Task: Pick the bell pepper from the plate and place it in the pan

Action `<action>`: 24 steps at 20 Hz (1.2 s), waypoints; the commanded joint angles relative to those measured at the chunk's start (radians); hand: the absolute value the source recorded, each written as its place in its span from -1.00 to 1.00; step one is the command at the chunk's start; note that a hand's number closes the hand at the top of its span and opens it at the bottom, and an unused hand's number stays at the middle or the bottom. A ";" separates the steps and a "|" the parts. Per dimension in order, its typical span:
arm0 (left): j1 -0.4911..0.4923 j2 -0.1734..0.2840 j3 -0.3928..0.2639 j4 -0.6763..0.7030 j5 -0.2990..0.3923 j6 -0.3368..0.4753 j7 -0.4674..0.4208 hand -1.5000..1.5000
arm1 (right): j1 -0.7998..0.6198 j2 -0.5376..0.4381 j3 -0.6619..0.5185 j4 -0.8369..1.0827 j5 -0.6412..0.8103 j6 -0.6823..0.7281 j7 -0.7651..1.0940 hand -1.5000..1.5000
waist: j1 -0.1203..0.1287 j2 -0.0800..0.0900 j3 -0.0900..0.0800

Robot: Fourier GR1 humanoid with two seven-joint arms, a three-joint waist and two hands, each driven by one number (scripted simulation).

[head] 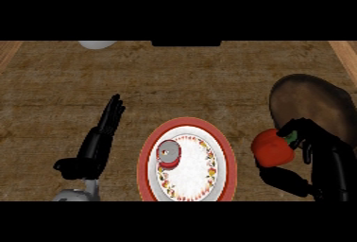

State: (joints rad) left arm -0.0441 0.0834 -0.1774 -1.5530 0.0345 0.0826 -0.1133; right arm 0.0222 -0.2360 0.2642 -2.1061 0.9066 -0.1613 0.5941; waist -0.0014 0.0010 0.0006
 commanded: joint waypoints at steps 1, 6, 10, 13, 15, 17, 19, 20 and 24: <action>0.002 -0.023 -0.022 -0.026 -0.036 0.030 0.012 0.00 | -0.071 -0.066 -0.213 0.111 -0.128 -0.015 -0.101 1.00 | 0.004 0.000 0.000; -0.021 0.005 0.027 0.041 0.010 -0.030 -0.019 0.00 | -0.117 -0.112 -0.312 0.355 -0.087 -0.179 -0.294 1.00 | 0.005 0.002 0.000; 0.025 -0.004 0.001 -0.012 0.007 -0.032 -0.008 0.00 | -0.232 -0.101 -0.411 0.600 -0.140 -0.336 -0.432 1.00 | 0.016 0.003 0.001; -0.027 -0.024 0.008 0.046 -0.009 -0.019 -0.023 0.00 | -0.333 -0.132 -0.489 0.787 -0.262 -0.365 -0.574 1.00 | 0.015 0.005 0.001; 0.006 0.007 0.017 -0.037 0.024 -0.051 0.048 0.00 | -0.409 -0.141 -0.516 0.921 -0.287 -0.374 -0.630 1.00 | 0.022 0.004 0.001; 0.049 -0.029 -0.030 -0.055 -0.019 -0.017 0.008 0.00 | -0.438 -0.206 -0.582 1.040 -0.355 -0.361 -0.746 1.00 | 0.024 0.005 0.001; -0.035 -0.036 -0.022 -0.083 -0.015 -0.005 0.112 0.00 | -0.525 -0.188 -0.576 1.164 -0.346 -0.391 -0.795 1.00 | 0.025 0.006 0.001; 0.052 -0.020 -0.008 0.038 -0.030 -0.033 -0.081 0.00 | -0.575 -0.207 -0.588 1.218 -0.340 -0.387 -0.787 1.00 | 0.027 0.008 0.001; 0.005 0.003 -0.010 -0.031 -0.012 -0.055 0.005 0.00 | -0.536 -0.298 -0.504 1.335 -0.283 -0.092 -0.617 -1.00 | 0.050 0.014 -0.001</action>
State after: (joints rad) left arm -0.0401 0.0685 -0.1838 -1.5756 0.0211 0.0500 -0.1055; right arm -0.4867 -0.4671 -0.2794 -0.9123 0.5905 -0.4144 -0.0893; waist 0.0319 0.0107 0.0008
